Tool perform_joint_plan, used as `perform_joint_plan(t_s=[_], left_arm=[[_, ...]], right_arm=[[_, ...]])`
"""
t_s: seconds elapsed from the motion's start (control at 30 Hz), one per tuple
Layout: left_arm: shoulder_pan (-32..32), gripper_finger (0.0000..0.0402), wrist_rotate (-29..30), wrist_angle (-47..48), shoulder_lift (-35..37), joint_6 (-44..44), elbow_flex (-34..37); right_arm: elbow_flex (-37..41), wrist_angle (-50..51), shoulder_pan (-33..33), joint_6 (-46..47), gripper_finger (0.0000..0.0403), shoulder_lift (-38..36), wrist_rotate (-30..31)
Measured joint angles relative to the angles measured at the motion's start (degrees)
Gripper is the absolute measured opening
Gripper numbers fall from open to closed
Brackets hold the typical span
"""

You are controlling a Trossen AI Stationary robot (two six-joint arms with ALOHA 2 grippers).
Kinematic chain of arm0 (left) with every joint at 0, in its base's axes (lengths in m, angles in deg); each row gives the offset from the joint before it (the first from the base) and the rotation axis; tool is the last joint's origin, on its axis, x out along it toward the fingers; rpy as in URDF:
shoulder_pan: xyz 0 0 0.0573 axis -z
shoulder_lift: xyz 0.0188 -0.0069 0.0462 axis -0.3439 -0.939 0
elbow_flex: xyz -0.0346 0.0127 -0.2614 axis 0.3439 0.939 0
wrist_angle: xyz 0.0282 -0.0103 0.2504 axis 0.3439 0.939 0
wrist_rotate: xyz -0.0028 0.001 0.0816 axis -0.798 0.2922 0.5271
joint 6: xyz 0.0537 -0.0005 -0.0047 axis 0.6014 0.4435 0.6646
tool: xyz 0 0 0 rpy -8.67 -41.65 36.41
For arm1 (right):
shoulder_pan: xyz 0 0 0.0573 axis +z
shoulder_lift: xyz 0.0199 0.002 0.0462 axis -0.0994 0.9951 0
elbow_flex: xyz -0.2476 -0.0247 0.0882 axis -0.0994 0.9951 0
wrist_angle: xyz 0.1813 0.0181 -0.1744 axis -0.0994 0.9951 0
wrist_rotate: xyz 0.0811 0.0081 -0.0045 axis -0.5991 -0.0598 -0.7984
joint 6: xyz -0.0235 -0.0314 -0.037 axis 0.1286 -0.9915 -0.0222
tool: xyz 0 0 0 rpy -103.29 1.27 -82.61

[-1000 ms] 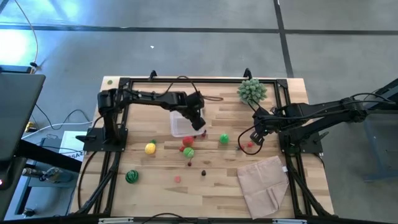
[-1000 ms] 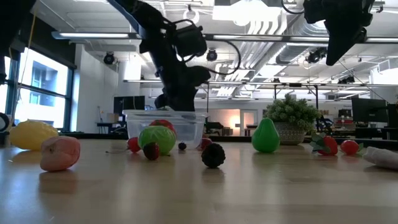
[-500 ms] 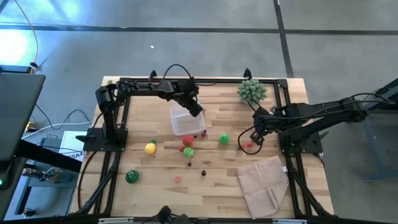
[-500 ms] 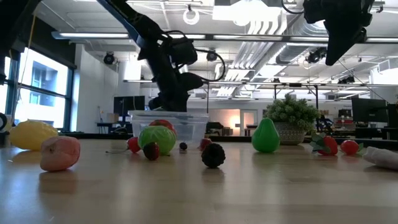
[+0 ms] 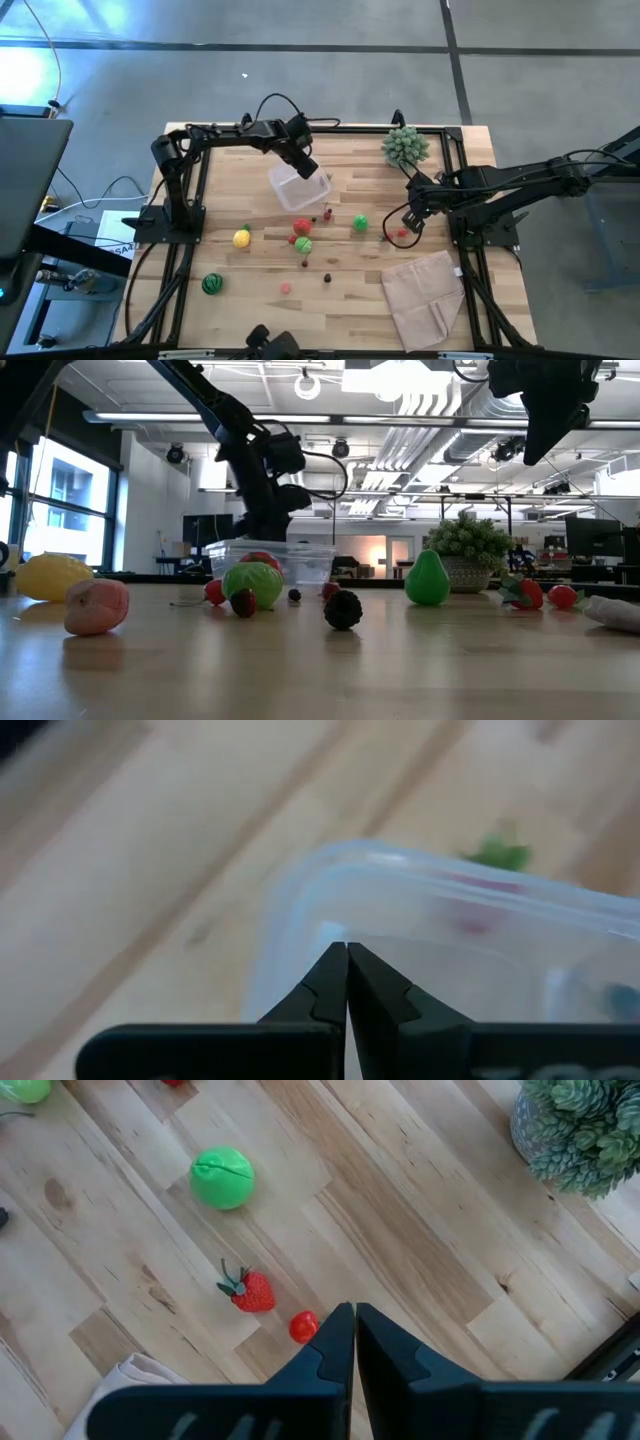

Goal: Pick and placing Produce into tupperware
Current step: Move the transparent bin to the center of the table

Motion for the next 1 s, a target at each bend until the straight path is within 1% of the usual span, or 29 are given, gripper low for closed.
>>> perform_joint_plan(t_s=[0.03, 0.27, 0.37, 0.5, 0.63, 1.0], left_arm=[[0.5, 0.0001, -0.7, -0.2, 0.0, 0.1, 0.0], [3.7, 0.0001, -0.6, 1.8, 0.0, 1.2, 0.0], [4.4, 0.0001, -0.6, 5.9, 0.0, 1.2, 0.0], [4.8, 0.0001, -0.6, 14.1, 0.0, 1.4, 0.0], [5.2, 0.0001, 2.3, 19.5, 0.0, 2.3, 0.0], [5.3, 0.0, 5.6, 22.5, 0.0, 0.5, 0.0]], right_arm=[[0.0, 0.0, 0.0, -0.1, 0.0007, 0.0, 0.2], [0.0, 0.0, 0.0, -0.1, 0.0007, 0.0, 0.4], [0.0, 0.0, 0.0, -0.1, 0.0007, 0.0, 0.3], [0.0, 0.0, 0.0, -0.1, 0.0007, 0.0, 0.3], [0.0, 0.0, 0.0, -0.3, 0.0007, 0.0, 0.3], [0.0, 0.0, 0.0, -0.4, 0.0007, 0.0, -0.2]])
